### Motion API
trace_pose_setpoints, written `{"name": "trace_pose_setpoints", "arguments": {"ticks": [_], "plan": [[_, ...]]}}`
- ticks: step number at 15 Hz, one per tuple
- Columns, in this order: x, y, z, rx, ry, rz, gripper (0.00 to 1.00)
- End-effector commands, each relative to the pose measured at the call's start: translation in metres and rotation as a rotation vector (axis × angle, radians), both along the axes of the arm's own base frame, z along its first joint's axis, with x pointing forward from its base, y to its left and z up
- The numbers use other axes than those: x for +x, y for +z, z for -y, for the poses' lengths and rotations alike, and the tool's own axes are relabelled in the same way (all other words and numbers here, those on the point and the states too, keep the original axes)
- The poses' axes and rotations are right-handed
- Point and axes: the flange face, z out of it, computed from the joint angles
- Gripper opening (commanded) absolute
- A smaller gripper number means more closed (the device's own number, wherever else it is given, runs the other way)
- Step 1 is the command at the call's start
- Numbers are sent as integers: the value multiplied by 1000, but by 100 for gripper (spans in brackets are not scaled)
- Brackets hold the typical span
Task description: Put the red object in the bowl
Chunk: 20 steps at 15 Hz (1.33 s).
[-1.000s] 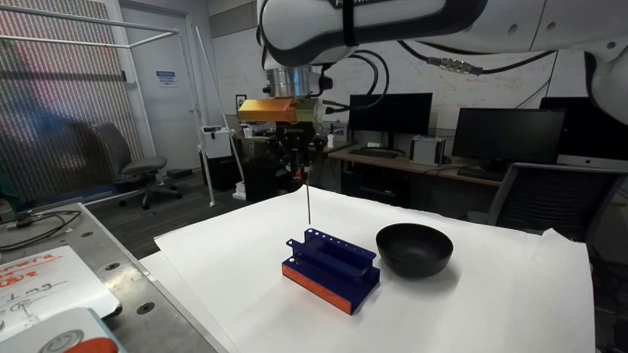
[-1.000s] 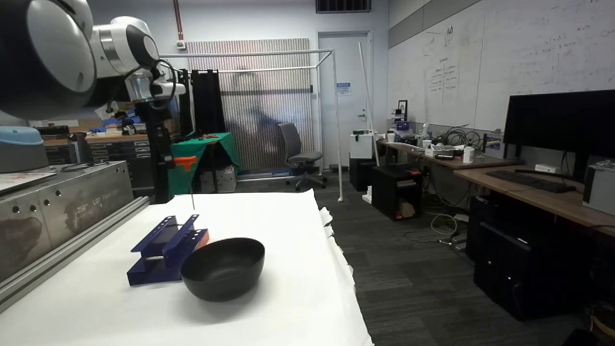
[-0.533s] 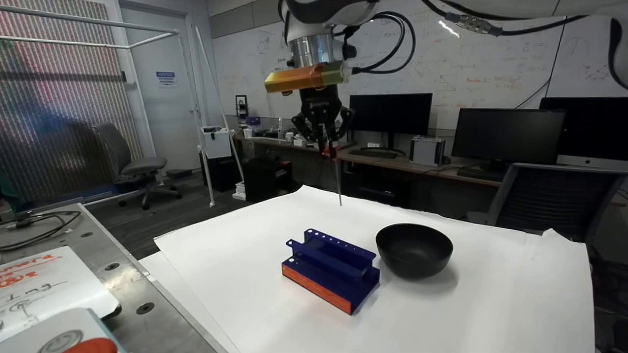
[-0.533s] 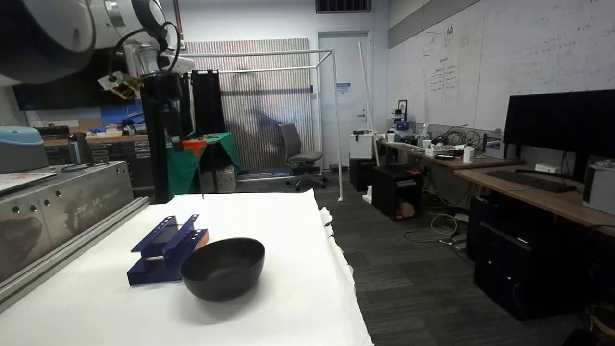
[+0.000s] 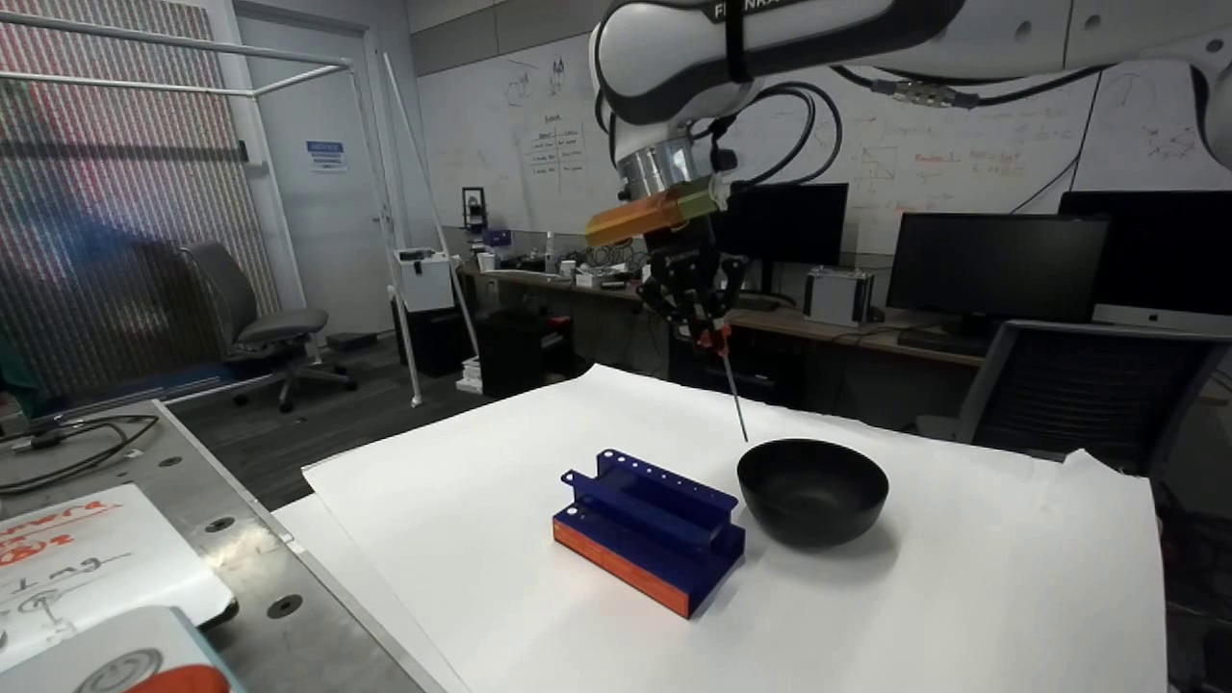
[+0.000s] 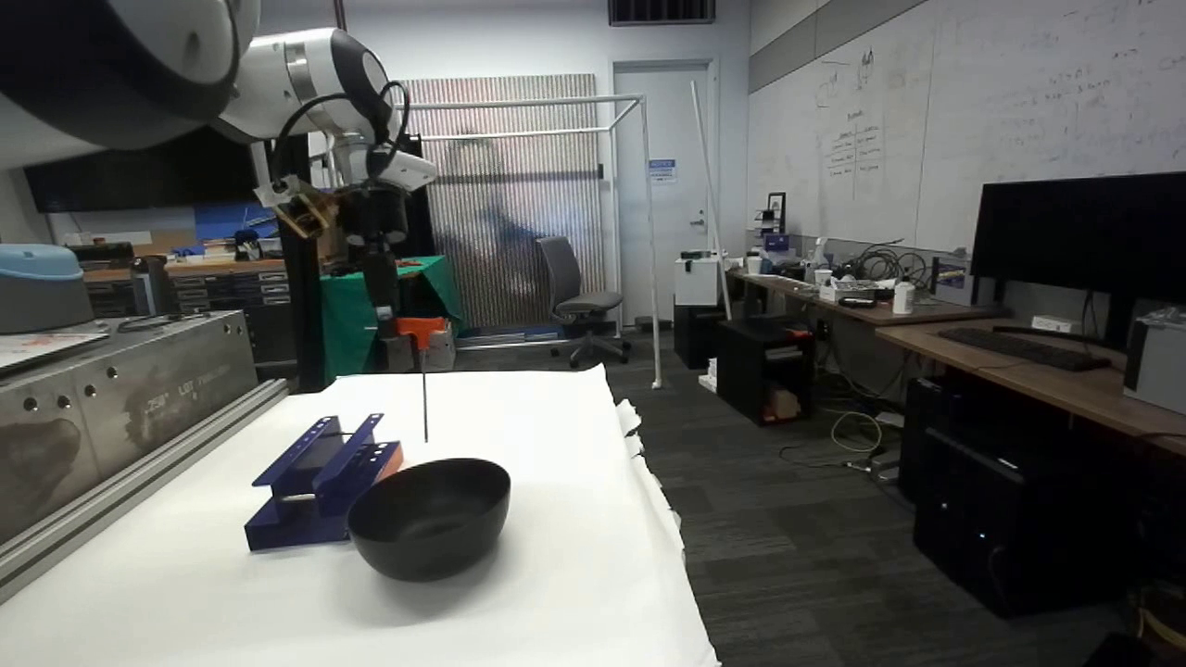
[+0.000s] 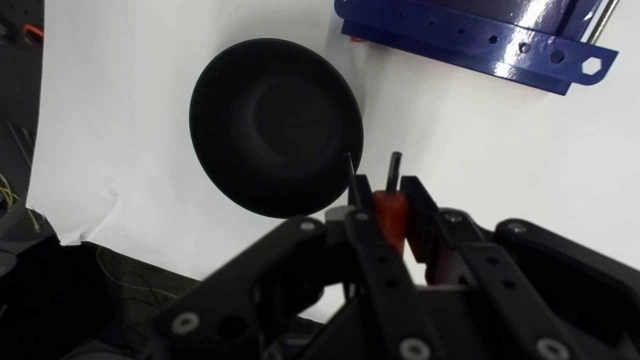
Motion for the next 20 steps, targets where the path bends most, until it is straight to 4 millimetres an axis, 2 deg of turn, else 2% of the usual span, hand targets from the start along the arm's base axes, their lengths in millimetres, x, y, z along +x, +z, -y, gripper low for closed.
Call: {"name": "trace_pose_setpoints", "arguments": {"ticks": [1, 11, 14, 20], "plan": [[-20, -6, 15, 46, -60, -114, 11], [-39, -83, 48, 61, -127, -301, 11], [-45, -103, 49, 78, -122, -350, 11], [-48, -125, 41, 113, -82, -396, 12]]}}
